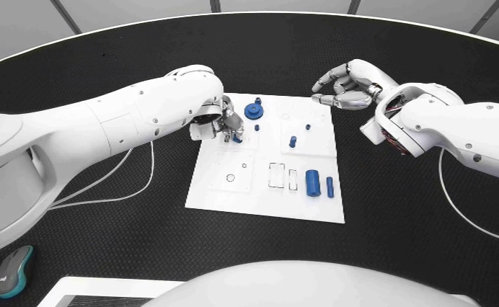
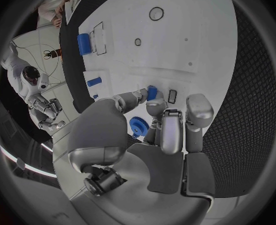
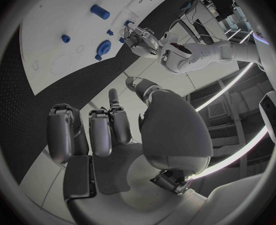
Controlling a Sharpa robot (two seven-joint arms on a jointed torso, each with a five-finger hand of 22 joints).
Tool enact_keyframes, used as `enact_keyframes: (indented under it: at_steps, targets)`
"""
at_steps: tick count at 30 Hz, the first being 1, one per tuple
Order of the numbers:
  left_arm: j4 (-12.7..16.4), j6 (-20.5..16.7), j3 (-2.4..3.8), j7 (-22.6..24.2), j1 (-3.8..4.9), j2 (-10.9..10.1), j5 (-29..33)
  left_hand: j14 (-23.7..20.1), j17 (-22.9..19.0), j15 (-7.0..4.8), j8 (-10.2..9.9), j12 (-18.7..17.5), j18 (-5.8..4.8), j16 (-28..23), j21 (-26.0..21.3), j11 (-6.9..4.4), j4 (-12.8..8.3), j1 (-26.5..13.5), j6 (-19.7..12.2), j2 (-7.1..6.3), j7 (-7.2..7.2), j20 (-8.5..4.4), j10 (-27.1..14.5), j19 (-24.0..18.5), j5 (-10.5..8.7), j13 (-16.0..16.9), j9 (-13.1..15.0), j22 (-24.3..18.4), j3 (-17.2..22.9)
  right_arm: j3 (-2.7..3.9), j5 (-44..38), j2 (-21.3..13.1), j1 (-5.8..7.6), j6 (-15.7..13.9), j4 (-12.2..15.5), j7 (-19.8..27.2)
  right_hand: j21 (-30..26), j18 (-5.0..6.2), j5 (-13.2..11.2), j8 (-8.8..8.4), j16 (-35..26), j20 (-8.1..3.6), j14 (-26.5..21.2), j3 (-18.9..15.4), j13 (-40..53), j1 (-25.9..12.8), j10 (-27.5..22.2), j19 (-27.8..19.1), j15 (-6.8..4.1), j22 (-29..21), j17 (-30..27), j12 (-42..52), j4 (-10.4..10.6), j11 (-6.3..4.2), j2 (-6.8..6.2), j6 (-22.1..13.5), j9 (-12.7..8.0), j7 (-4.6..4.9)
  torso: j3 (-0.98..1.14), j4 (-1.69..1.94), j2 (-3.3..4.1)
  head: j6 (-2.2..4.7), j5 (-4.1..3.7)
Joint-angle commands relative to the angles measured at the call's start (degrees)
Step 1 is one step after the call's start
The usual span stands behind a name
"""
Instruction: Assemble the parts on the task board
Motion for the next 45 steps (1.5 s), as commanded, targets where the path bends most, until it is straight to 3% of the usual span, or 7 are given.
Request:
enact_keyframes:
  at_steps: [1, 45]
  targets:
    - [-0.2, 0.8, 0.00, -0.2, 0.00, 0.1, 0.0, 4.2, 8.6, -0.51, 3.2, 0.2, -0.36, 0.3, 0.4, 0.05, -1.7, 0.6, 1.5, 0.90, -1.98, -0.07, 0.4, 0.5, 0.15, 0.1, 1.6, 0.1, 1.9, 0.00, 0.0, 0.0, 0.00, 0.0, 0.0, 0.0, -0.2, 0.57, 0.3, 0.31, -0.3, -0.41, 4.3, 0.5, 6.9, -0.1, 0.1, 1.7, -0.44, 7.2, 7.8, 0.1, 0.0, -0.34, -0.12, -0.3, 0.0, 0.00, -0.01, 0.02, -0.01, -0.10, -0.07]
    - [-5.4, 2.6, 0.00, -1.0, -0.59, 3.6, -0.2, 4.2, 8.5, -0.65, 3.5, 0.8, -0.44, 0.3, 0.6, -0.08, -0.3, -1.1, 1.8, 1.92, -2.16, -0.35, 1.1, 0.8, -0.01, 1.0, 2.0, 0.4, 1.9, 0.00, 0.0, 0.0, 0.00, 0.1, 0.2, -0.1, -0.2, 0.57, 0.4, 0.47, -0.3, -0.42, 4.3, 0.6, 7.0, -0.1, 0.1, 1.7, -0.45, 7.2, 7.8, 0.1, 0.0, -0.35, -0.15, -0.4, -0.1, -0.01, 0.04, 0.02, -0.01, -0.31, -0.22]
